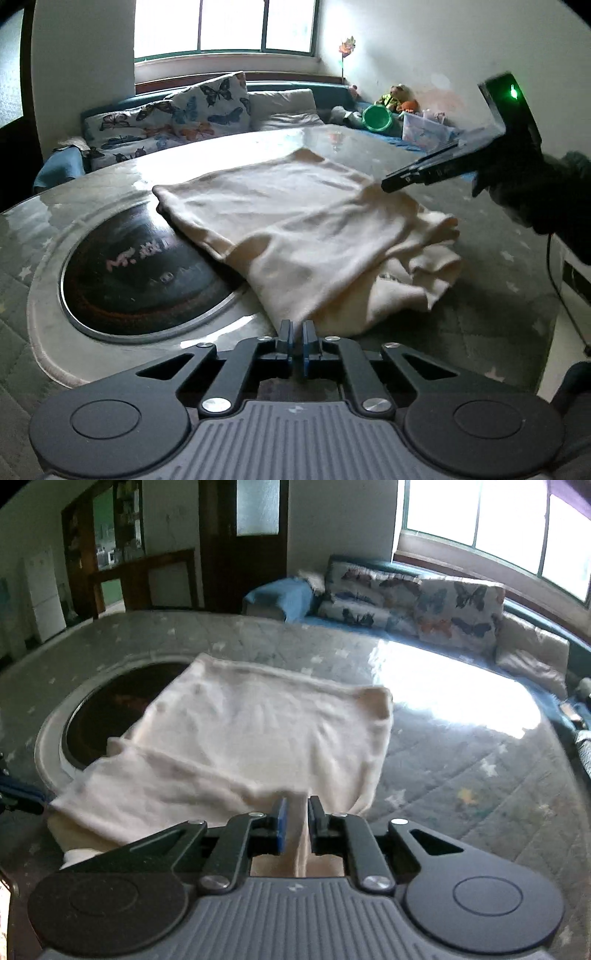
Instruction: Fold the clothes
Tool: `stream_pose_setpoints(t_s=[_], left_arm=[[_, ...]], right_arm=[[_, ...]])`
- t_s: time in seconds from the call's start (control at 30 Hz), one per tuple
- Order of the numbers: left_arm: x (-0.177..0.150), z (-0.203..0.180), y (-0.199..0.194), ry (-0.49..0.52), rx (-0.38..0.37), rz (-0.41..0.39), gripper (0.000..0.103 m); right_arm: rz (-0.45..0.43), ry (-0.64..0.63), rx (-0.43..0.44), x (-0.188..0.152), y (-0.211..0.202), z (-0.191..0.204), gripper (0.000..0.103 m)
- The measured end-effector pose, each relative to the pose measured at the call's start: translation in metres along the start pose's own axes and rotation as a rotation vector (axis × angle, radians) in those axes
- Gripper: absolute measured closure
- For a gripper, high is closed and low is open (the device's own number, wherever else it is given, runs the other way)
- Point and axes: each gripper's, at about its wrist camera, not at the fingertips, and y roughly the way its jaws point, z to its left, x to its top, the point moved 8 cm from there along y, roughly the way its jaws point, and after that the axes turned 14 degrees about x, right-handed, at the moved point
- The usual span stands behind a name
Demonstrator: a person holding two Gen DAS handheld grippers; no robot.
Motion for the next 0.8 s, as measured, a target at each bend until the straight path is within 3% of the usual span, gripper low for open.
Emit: stream_pose_setpoints(t_s=[0.13,0.37,0.6,0.8], left_arm=[[0.027,0.01,-0.002,-0.037,0.003,-0.052,0.096],[0.067,-0.002,0.048,-0.114,-0.054,-0.069,0.097],[0.051,0.013,0.079,-0.126,0.014,0.01,0.097],[0.036,0.035,0.074,-0.148,0.071,0.028,0.097]], right_arm=[[-0.058,-0.005,0.048,0.014,-0.009,0.01,0.09],[-0.027,-0.013,0.118,0.009,0.015,0.029,0.087],[0.006,0.007,0.134,-0.004,0.029,0.027,0.082],[0.012,0.006,0.131,-0.011,0.03,0.023,0.082]])
